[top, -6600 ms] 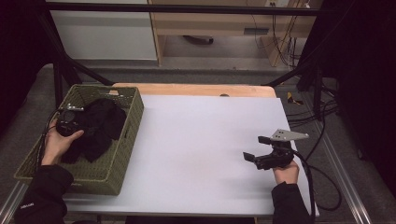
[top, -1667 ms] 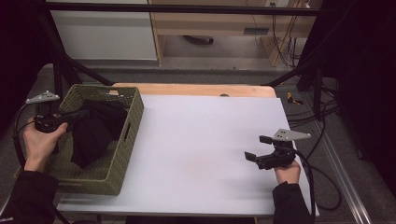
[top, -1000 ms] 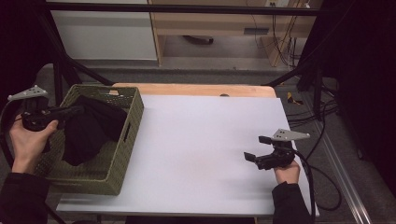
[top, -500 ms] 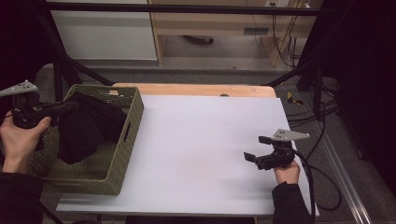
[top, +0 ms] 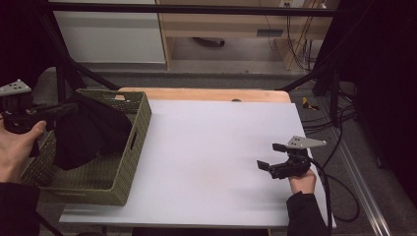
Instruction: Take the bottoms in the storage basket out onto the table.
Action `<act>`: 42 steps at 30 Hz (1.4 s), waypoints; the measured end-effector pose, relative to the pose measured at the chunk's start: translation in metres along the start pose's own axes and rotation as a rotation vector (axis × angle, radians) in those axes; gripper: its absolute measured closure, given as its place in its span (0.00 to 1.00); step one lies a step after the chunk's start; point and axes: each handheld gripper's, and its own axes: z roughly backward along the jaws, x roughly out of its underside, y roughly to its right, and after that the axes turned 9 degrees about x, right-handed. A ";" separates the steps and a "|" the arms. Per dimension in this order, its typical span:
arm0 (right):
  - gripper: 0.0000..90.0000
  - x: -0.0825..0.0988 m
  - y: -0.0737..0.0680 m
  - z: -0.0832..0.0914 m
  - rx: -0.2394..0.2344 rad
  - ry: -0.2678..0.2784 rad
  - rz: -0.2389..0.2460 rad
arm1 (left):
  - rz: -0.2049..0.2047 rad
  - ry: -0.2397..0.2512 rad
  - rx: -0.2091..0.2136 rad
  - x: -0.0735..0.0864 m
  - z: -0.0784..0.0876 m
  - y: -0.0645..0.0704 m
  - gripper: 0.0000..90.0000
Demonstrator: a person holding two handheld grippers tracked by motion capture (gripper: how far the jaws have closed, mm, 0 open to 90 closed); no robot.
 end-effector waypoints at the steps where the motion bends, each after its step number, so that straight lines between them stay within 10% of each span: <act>1: 0.04 0.000 0.000 0.000 -0.001 0.000 0.001 | -0.003 -0.001 0.003 -0.001 0.001 0.001 0.95; 42: 0.05 0.000 0.000 0.000 -0.001 0.000 0.003 | -0.104 0.026 0.068 -0.043 0.012 0.035 0.95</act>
